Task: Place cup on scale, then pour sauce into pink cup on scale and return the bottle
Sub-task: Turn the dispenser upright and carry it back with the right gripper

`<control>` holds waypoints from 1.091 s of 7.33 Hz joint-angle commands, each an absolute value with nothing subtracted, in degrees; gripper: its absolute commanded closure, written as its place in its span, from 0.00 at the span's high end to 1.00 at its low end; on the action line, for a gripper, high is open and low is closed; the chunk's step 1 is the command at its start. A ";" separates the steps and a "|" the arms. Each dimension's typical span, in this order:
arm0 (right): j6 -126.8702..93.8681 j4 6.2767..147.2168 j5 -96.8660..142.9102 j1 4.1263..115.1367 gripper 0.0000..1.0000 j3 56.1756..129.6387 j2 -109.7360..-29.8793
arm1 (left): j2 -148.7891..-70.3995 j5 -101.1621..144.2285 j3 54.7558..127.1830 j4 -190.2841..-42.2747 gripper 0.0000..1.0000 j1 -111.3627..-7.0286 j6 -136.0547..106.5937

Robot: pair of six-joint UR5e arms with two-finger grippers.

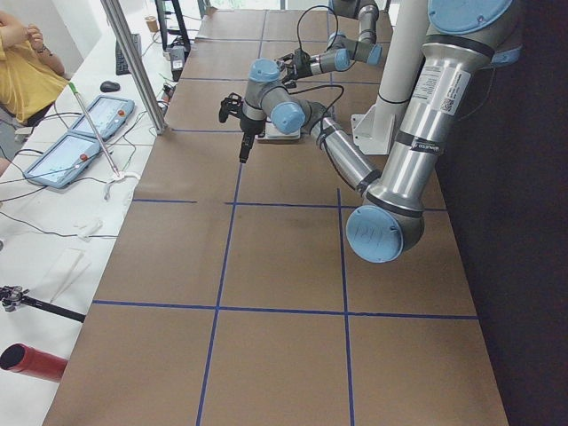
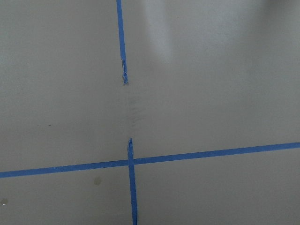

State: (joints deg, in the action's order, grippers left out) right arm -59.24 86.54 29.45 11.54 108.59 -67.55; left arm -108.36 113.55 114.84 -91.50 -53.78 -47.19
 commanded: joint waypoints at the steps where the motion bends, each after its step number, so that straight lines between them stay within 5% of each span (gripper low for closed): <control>1: -67.39 69.07 30.76 11.95 0.00 108.37 -75.72 | -108.54 113.55 114.87 -91.58 1.00 -53.79 -47.11; 8: -82.53 57.04 30.76 15.11 0.00 103.99 -87.45 | -110.74 113.55 115.14 -95.26 1.00 -54.05 -46.32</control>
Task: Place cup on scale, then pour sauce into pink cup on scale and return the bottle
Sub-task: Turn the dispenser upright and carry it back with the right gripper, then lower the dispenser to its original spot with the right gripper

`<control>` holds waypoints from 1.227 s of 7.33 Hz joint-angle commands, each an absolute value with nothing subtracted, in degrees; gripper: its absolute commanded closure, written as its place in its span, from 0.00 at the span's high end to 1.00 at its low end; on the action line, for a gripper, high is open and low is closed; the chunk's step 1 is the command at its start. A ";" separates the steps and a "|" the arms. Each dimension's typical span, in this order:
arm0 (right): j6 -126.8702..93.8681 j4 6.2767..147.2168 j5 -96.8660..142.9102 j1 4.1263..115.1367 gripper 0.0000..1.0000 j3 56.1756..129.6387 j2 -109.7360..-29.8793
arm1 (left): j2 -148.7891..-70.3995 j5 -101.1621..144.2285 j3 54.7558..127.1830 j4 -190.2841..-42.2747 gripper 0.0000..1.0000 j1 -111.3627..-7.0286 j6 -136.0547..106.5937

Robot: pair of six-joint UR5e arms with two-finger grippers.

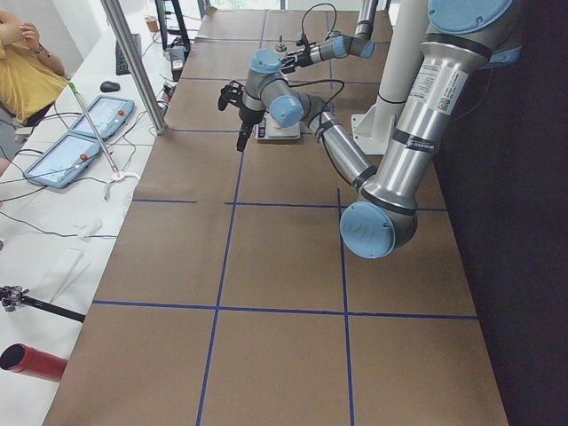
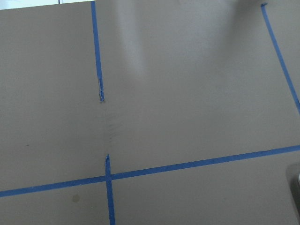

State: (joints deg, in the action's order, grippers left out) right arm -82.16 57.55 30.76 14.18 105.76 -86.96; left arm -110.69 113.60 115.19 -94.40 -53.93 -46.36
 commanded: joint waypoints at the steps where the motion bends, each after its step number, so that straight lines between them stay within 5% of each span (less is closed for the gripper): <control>1: -82.53 57.04 30.76 15.12 0.00 102.76 -87.80 | -110.74 113.55 115.14 -95.27 1.00 -54.31 -46.32; 4: -83.24 48.92 30.50 14.94 0.00 95.21 -87.45 | -110.83 113.64 115.05 -95.36 1.00 -54.32 -47.10; 9: -81.91 47.72 29.88 14.94 0.00 94.66 -87.63 | -111.44 113.82 115.22 -95.27 1.00 -54.32 -47.46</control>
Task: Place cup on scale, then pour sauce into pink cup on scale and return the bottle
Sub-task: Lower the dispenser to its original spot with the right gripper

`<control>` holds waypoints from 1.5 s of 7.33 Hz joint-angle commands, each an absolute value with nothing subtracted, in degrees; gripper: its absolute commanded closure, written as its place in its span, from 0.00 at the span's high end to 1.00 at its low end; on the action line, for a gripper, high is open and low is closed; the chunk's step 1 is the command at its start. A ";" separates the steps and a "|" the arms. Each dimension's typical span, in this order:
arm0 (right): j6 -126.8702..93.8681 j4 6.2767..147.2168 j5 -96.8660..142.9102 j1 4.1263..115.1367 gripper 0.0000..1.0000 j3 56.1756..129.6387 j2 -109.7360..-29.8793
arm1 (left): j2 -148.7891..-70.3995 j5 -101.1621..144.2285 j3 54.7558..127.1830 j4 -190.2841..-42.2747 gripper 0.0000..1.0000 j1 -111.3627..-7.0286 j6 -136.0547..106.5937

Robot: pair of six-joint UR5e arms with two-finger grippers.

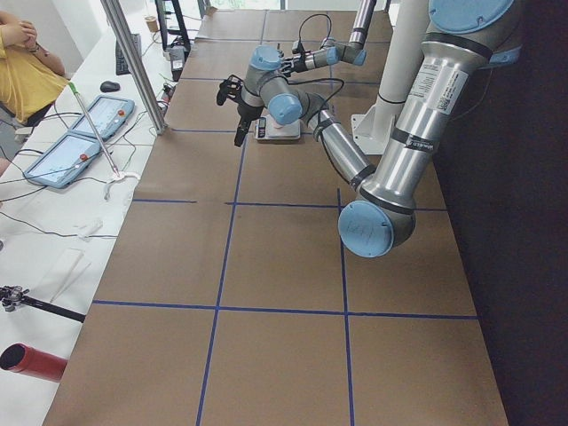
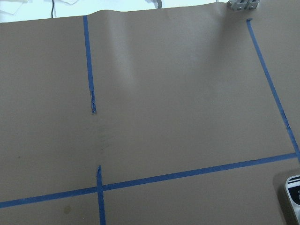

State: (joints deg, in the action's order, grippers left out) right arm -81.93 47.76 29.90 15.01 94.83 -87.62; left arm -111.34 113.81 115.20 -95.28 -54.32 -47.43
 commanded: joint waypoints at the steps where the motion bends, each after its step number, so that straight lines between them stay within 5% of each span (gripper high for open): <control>1: -81.91 47.72 29.88 14.94 0.00 94.57 -87.80 | -111.45 113.82 115.22 -95.27 1.00 -54.32 -47.46; 3: -81.83 47.72 30.15 14.94 0.00 94.48 -87.98 | -111.45 113.82 115.22 -95.27 1.00 -54.32 -47.46; 4: -81.83 47.72 29.97 14.85 0.23 94.48 -87.89 | -111.45 113.82 115.22 -95.27 1.00 -54.32 -47.46; 5: -81.83 47.72 29.88 14.85 0.98 94.48 -87.63 | -111.45 113.82 115.22 -95.27 1.00 -54.32 -47.46; 11: -81.91 47.55 26.30 12.14 1.00 95.53 -89.20 | -111.45 113.82 115.14 -95.36 1.00 -54.32 -47.46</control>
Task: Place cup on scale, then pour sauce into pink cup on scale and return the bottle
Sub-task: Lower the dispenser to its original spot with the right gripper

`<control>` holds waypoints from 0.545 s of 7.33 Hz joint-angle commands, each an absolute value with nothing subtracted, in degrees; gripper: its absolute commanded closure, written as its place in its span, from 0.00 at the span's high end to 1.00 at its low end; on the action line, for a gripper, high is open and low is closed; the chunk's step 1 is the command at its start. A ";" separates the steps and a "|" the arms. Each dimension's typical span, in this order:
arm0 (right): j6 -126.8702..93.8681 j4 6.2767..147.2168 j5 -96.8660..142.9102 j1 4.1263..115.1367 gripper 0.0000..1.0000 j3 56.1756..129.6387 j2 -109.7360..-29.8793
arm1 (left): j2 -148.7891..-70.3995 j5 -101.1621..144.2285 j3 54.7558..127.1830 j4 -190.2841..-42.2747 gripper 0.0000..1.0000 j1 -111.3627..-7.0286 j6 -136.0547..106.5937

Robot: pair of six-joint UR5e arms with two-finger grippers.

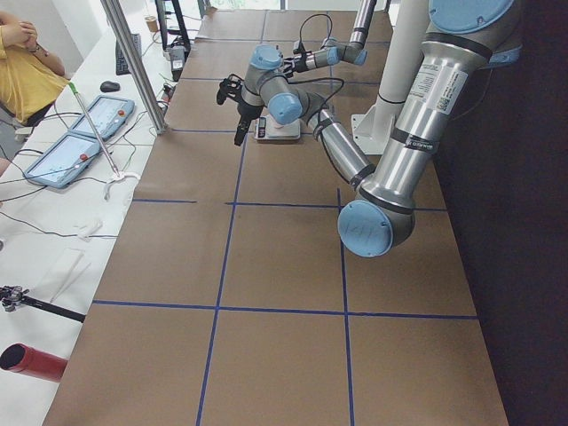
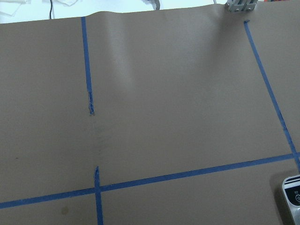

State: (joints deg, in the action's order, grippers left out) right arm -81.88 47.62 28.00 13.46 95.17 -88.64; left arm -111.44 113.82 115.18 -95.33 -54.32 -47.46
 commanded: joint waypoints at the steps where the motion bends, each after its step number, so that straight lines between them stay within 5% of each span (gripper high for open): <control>1: -81.91 47.29 25.76 11.26 1.00 95.97 -91.12 | -111.45 113.82 115.05 -95.36 1.00 -54.32 -47.46; 4: -81.91 39.94 24.18 7.93 1.00 97.56 -94.56 | -111.62 113.91 115.05 -95.45 1.00 -54.32 -48.69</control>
